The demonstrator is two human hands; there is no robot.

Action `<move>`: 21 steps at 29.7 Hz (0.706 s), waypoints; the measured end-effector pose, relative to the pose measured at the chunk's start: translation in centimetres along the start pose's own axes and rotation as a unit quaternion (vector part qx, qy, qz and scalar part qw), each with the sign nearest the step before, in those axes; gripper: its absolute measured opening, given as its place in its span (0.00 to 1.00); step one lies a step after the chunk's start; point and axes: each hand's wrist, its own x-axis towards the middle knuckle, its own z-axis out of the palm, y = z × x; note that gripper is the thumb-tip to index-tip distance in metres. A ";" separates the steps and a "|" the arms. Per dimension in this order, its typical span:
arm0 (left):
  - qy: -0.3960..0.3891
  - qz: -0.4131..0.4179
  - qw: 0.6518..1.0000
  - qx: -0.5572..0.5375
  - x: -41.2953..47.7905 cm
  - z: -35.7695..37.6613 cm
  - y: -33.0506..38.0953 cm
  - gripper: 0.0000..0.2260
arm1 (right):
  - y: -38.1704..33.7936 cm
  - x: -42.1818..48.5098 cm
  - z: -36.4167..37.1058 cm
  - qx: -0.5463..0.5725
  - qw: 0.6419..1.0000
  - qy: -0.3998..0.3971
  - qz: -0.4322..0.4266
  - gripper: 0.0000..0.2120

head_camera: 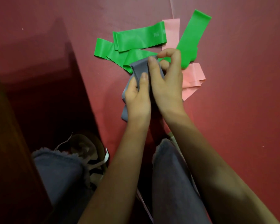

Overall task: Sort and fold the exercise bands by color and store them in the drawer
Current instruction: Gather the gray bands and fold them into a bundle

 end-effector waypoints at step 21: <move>0.072 0.048 0.996 -0.021 2.1 -2.5 2.5 0.09 | 4.9 -4.7 -1.6 -0.058 0.945 -0.291 0.140 0.08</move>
